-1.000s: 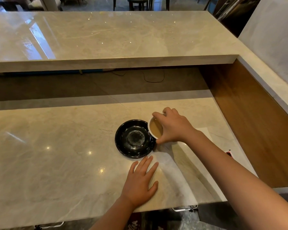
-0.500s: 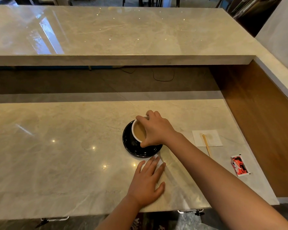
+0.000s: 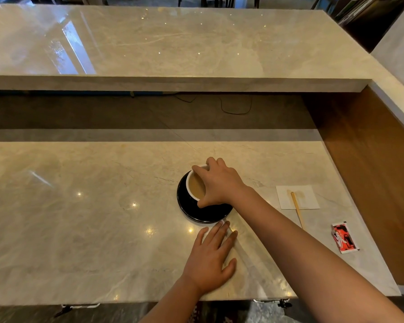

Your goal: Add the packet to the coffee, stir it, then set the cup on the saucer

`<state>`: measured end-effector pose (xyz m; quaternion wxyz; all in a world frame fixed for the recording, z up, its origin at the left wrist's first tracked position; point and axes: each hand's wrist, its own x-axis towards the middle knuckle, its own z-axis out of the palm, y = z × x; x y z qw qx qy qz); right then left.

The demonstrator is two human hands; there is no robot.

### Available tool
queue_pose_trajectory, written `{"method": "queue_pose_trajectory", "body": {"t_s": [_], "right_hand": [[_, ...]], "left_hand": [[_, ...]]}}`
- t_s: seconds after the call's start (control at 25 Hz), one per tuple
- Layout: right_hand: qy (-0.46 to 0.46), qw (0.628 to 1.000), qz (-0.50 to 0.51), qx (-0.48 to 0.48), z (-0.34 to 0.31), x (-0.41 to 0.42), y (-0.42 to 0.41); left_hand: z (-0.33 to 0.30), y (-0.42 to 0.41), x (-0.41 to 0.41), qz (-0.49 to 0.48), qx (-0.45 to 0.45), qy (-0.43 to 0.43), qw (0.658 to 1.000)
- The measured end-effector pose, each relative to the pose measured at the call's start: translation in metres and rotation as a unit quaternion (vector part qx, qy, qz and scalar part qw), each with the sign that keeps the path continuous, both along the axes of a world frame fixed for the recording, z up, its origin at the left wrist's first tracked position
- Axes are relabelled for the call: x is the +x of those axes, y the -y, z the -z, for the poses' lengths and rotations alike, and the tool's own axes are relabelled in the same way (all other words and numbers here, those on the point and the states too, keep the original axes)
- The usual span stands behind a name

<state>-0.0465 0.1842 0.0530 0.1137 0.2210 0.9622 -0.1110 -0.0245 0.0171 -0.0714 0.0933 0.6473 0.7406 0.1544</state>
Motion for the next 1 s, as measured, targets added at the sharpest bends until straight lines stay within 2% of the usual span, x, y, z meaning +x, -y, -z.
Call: {"method": "queue_pose_trajectory", "body": {"t_s": [0.76, 1.0], "right_hand": [[0.015, 1.0, 0.005, -0.018, 0.002, 0.01, 0.007], [-0.041, 0.997, 0.05, -0.039, -0.004, 0.031, 0.007]], "left_hand": [[-0.001, 0.0, 0.0, 0.001, -0.012, 0.012, 1.0], [-0.001, -0.001, 0.001, -0.004, -0.005, 0.038, 0.999]]}}
